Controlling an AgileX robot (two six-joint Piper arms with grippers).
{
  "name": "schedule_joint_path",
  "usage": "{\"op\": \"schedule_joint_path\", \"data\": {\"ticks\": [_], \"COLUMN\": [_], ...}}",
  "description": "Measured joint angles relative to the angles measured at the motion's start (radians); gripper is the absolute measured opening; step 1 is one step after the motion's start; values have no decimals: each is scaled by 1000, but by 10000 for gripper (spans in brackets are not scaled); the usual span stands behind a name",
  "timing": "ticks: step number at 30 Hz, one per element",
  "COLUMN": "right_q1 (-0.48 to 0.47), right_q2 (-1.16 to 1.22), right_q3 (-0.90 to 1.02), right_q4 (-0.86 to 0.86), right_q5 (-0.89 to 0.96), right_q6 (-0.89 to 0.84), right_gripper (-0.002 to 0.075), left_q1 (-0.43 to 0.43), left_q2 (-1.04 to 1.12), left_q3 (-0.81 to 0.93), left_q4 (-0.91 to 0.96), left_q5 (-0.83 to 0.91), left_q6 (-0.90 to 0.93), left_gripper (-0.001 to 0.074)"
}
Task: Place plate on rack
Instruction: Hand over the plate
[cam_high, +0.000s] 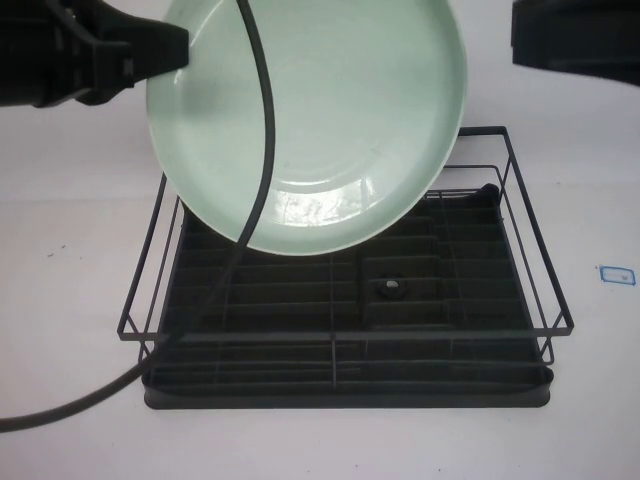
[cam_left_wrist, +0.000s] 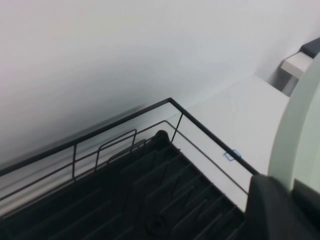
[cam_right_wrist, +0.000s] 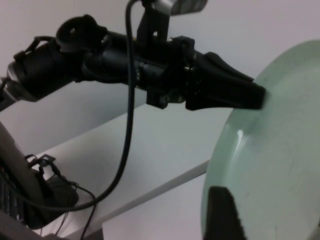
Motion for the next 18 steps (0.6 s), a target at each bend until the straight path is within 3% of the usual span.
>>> {"op": "schedule_joint_path", "data": {"ticks": [5, 18], "right_q1": [0, 36], "right_q2": [12, 154], "right_q3": [-21, -21], "right_q4": [0, 37], "right_q5": [12, 12], "right_q6": [28, 42], "right_gripper": [450, 462], "left_q1": [0, 0], "left_q2": [0, 0], "left_q3": [0, 0], "left_q4": [-31, -32], "left_q5": [5, 16], "left_q6": [0, 2], "left_gripper": [5, 5]}}
